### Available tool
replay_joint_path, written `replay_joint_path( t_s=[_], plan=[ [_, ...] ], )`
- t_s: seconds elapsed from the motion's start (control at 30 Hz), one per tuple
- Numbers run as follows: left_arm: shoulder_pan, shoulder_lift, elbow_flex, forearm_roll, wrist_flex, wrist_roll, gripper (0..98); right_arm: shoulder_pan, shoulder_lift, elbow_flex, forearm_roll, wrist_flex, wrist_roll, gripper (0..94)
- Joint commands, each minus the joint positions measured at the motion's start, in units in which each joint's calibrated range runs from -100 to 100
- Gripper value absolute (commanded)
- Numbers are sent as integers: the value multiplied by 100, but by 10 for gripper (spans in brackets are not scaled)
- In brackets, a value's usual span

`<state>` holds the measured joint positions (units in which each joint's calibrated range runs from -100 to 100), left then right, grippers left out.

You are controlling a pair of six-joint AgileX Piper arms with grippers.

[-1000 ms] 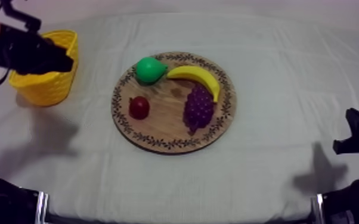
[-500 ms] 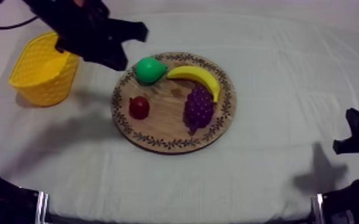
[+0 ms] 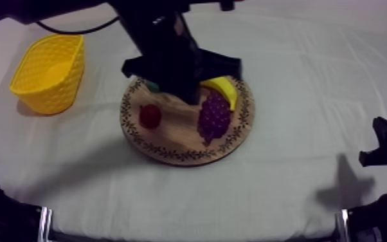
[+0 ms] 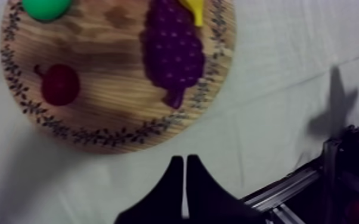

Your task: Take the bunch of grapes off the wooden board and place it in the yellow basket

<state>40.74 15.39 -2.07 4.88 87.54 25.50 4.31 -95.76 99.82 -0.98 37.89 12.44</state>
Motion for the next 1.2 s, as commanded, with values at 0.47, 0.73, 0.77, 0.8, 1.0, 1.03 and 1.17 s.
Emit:
replay_joint_path(
  t_s=[0.47,0.73,0.77,0.8,1.0,1.03,1.17],
  plan=[
    [269,1130,-1744,-18,503,120,46,-2,0,-4,3,2,-1,3],
    [220,1280,-1798,-4,509,131,314,-2,0,-4,3,2,-1,3],
    [214,1289,-1799,-5,509,126,369,-2,0,-4,3,2,-1,3],
    [208,1297,-1797,-8,509,119,423,-2,0,-4,3,2,-1,3],
    [167,1363,-1753,-31,494,86,679,-2,0,-4,3,2,-1,3],
    [160,1378,-1747,-34,487,81,711,-2,0,-4,3,2,-1,3],
    [118,1464,-1720,-19,462,67,822,-2,0,-4,3,2,-1,3]
  ],
)
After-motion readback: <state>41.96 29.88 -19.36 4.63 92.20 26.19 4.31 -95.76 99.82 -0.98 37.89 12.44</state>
